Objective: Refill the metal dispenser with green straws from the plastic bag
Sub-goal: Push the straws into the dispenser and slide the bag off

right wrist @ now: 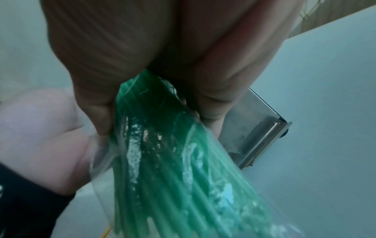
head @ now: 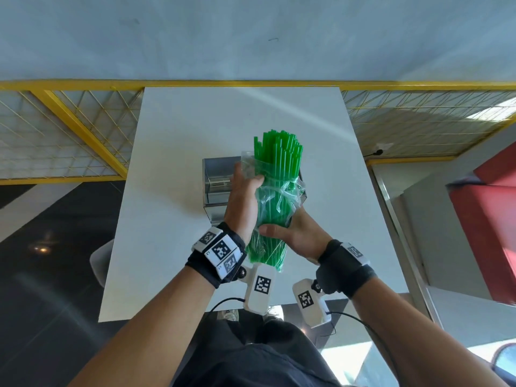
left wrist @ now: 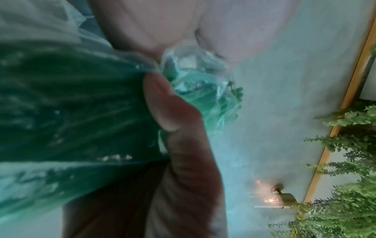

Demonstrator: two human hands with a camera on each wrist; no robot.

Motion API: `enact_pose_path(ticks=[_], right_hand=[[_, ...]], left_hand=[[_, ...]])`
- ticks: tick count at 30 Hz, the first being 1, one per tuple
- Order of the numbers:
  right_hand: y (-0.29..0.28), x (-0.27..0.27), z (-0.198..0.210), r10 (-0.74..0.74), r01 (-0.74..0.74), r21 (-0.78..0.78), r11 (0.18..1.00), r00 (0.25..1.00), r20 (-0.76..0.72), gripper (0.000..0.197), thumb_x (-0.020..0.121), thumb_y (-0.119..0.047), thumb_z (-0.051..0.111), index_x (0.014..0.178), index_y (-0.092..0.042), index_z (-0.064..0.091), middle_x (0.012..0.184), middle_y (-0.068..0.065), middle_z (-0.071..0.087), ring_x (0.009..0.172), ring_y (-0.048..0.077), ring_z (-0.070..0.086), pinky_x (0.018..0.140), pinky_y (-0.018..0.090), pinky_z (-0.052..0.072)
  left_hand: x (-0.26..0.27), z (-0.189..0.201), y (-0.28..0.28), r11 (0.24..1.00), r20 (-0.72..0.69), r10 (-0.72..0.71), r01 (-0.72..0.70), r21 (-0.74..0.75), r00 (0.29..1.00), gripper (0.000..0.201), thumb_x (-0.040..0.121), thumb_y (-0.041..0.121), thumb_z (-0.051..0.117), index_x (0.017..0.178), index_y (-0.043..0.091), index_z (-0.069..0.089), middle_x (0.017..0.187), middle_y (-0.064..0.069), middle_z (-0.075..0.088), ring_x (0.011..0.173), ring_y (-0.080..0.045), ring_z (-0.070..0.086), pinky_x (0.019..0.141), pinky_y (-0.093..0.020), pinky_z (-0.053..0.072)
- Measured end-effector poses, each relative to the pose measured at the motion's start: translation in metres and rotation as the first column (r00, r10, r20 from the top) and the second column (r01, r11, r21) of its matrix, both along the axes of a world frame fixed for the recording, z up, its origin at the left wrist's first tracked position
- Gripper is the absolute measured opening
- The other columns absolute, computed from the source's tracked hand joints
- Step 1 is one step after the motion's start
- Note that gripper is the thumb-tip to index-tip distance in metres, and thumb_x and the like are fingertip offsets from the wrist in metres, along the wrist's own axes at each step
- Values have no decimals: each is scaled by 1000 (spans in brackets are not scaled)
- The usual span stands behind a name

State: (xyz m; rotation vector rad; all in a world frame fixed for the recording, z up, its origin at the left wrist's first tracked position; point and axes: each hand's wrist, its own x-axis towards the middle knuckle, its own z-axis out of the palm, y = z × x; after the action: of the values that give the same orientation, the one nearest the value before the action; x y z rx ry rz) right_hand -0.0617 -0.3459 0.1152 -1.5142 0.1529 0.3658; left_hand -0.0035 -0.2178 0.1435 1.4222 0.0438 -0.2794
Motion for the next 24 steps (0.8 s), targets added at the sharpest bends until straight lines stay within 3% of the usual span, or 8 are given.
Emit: enact_pose_path(ticks=[3, 7, 10, 12, 15, 17, 20, 24], right_hand=[[-1, 4, -4, -55, 57, -27, 998, 997, 60, 72, 76, -12, 82, 138, -10, 46, 123, 12, 69, 112, 28, 69, 99, 52, 54], [-9, 8, -3, -75, 83, -77, 994, 993, 96, 61, 77, -4, 81, 131, -7, 53, 117, 9, 71, 108, 23, 70, 94, 43, 56], [-13, 18, 4, -114, 119, -46, 992, 988, 100, 45, 79, 9, 72, 121, -2, 59, 106, 11, 74, 99, 28, 72, 86, 42, 58], [-14, 27, 8, -162, 163, 1, 987, 980, 119, 42, 79, 8, 68, 119, 3, 59, 107, 21, 72, 99, 39, 71, 86, 50, 58], [-10, 35, 12, -212, 198, 133, 971, 972, 103, 43, 83, 8, 62, 125, 8, 56, 116, 35, 65, 105, 51, 66, 87, 57, 57], [2, 34, 15, -217, 199, 239, 950, 975, 52, 44, 83, 7, 57, 127, 9, 54, 120, 37, 62, 108, 49, 65, 90, 57, 55], [25, 29, 15, -201, 221, 407, 886, 975, -93, 53, 80, -5, 48, 131, 6, 50, 119, 26, 59, 111, 40, 58, 101, 58, 46], [44, 25, 14, -117, 229, 537, 812, 965, -235, 61, 79, -25, 41, 137, -5, 49, 129, 20, 56, 116, 33, 54, 101, 52, 45]], left_hand=[[-3, -2, -2, 1000, -69, 27, -26, 8, 997, 27, 84, 18, 48, 109, 8, 56, 107, -14, 65, 92, -18, 70, 80, -38, 60], [-1, -12, 3, 976, -32, -76, 80, 203, 997, 39, 81, 32, 46, 108, 4, 49, 98, -24, 57, 85, -39, 64, 78, -63, 56], [0, -12, 6, 922, 127, -233, 177, 344, 964, 47, 84, 52, 43, 105, 10, 47, 96, -19, 55, 80, -31, 57, 68, -44, 50], [2, -11, 6, 886, 186, -302, 203, 417, 935, 47, 90, 59, 39, 110, 18, 49, 108, -11, 59, 92, -23, 61, 76, -36, 47], [1, -12, 9, 837, 166, -366, 246, 490, 916, 54, 94, 69, 31, 127, 28, 46, 125, -3, 59, 113, -22, 62, 97, -47, 50], [-2, -18, 12, 835, 174, -361, 234, 498, 916, 53, 97, 67, 29, 133, 30, 43, 130, -2, 56, 120, -23, 59, 102, -53, 47], [-4, -25, 19, 851, 252, -326, 166, 498, 911, 43, 102, 49, 27, 136, 27, 42, 133, -4, 52, 122, -21, 55, 101, -48, 49], [10, -22, 39, 772, 186, -327, 149, 618, 927, 45, 100, 42, 25, 132, 18, 46, 135, -7, 51, 112, -21, 58, 96, -40, 50]])
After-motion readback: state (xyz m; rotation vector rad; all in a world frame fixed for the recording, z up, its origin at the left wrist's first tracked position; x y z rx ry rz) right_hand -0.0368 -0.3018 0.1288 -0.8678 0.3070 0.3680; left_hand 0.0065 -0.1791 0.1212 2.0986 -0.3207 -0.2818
